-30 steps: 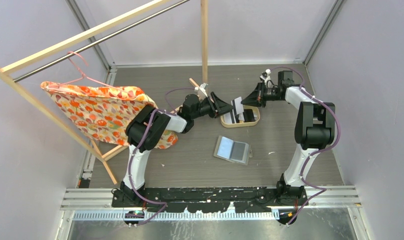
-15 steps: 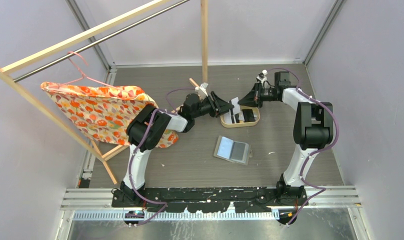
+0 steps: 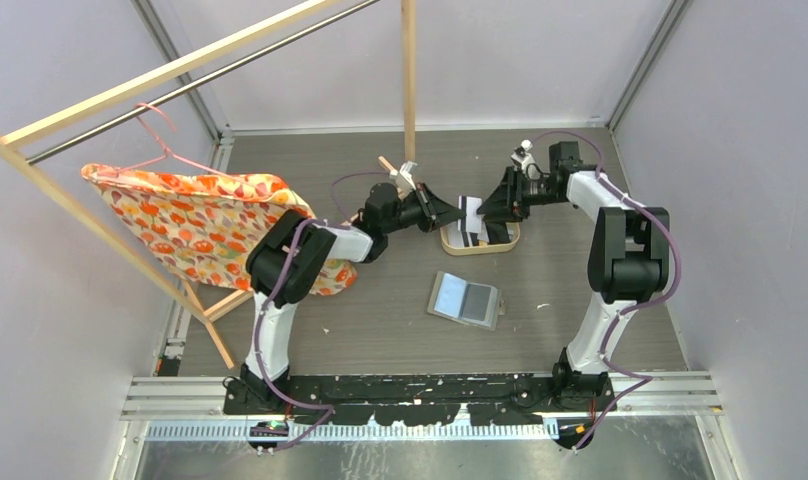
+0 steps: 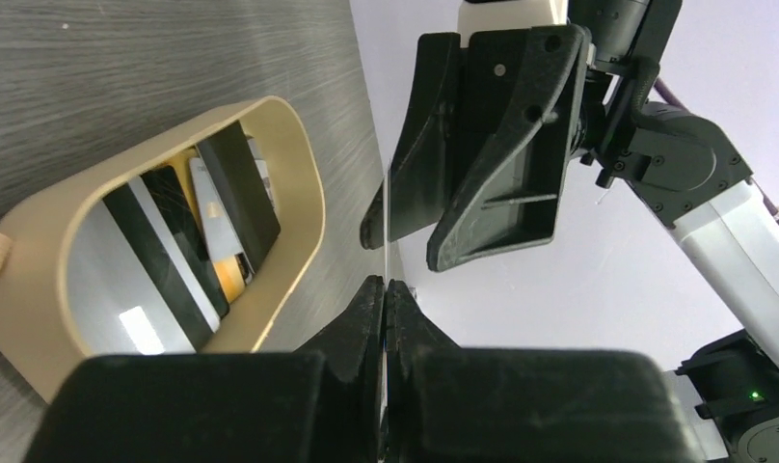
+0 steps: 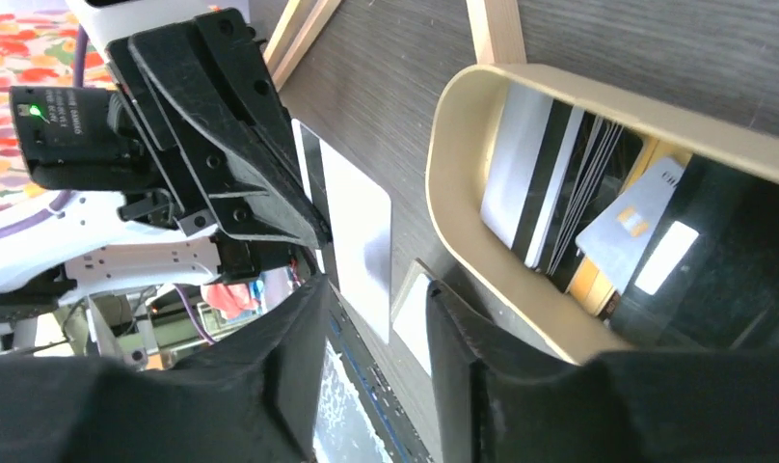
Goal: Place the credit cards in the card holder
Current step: Pick up the credit card from the storage box, then insert the credit card into the card holder.
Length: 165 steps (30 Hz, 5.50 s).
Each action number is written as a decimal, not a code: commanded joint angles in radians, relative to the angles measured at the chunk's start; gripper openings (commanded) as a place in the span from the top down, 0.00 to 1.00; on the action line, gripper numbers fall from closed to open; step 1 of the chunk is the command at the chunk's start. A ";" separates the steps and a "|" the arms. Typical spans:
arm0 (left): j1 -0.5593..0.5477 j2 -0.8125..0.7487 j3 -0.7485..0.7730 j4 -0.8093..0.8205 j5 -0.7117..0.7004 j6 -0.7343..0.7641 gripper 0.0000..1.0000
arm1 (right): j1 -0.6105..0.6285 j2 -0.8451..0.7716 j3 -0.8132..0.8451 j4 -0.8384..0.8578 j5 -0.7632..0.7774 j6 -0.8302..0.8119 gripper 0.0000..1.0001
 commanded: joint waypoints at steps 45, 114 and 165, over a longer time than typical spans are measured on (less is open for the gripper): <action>-0.277 -0.498 -0.399 -0.415 -0.208 0.579 1.00 | 0.412 -0.474 -0.479 -0.207 0.618 -0.930 0.82; -0.169 -0.275 -0.339 -0.403 -0.014 0.371 1.00 | 0.500 -0.362 -0.432 -0.241 0.796 -0.926 0.78; -0.144 -0.232 -0.280 -0.454 0.055 0.367 1.00 | 0.500 -0.373 -0.425 -0.254 0.775 -0.923 0.78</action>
